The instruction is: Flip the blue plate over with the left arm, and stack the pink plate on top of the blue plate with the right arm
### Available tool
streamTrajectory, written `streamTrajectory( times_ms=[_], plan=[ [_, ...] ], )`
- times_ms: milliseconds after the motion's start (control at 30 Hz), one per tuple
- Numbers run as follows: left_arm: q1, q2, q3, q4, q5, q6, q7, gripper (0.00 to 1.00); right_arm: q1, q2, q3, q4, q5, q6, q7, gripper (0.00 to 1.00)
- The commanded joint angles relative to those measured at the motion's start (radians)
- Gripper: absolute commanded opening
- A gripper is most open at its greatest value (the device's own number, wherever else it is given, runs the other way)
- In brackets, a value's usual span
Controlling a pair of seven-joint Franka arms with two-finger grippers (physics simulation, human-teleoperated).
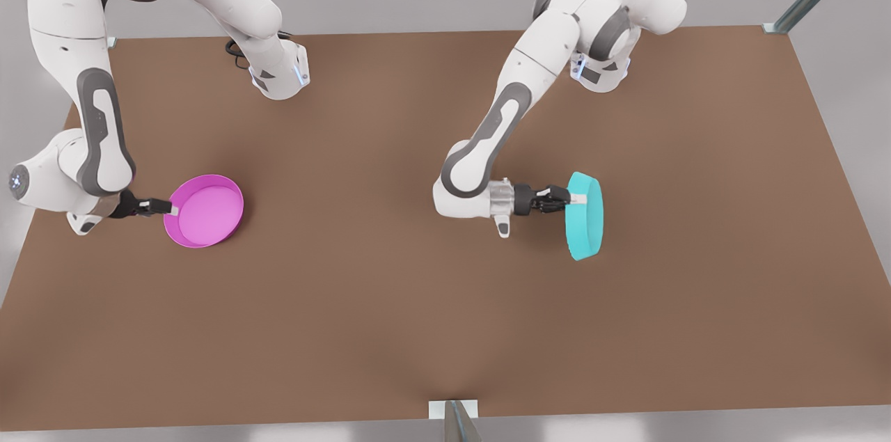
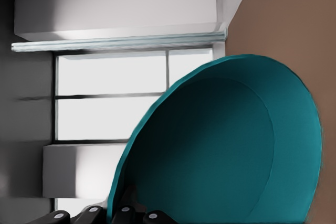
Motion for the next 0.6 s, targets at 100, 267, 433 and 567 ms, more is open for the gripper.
streamTrajectory(
  times_ms=[100, 267, 433, 567],
  plan=[
    [-0.054, 0.041, 0.001, 0.0, 0.092, -0.001, -0.042, 0.21, -0.035, 0.028, -0.001, 0.001, -0.023, 0.0, -0.017, 1.0],
    [-0.137, 0.099, -0.001, 0.002, 0.105, -0.001, -0.044, 0.21, -0.051, 0.045, 0.001, -0.008, -0.022, -0.005, -0.037, 1.0],
    [-0.211, 0.148, -0.007, 0.003, 0.098, -0.024, -0.047, 0.21, -0.095, 0.117, 0.002, 0.047, -0.008, -0.059, -0.076, 1.0],
    [-0.251, 0.208, -0.009, 0.063, 0.098, -0.076, -0.047, 0.21, -0.101, 0.131, 0.001, 0.047, 0.007, -0.075, -0.112, 1.0]
  ],
)
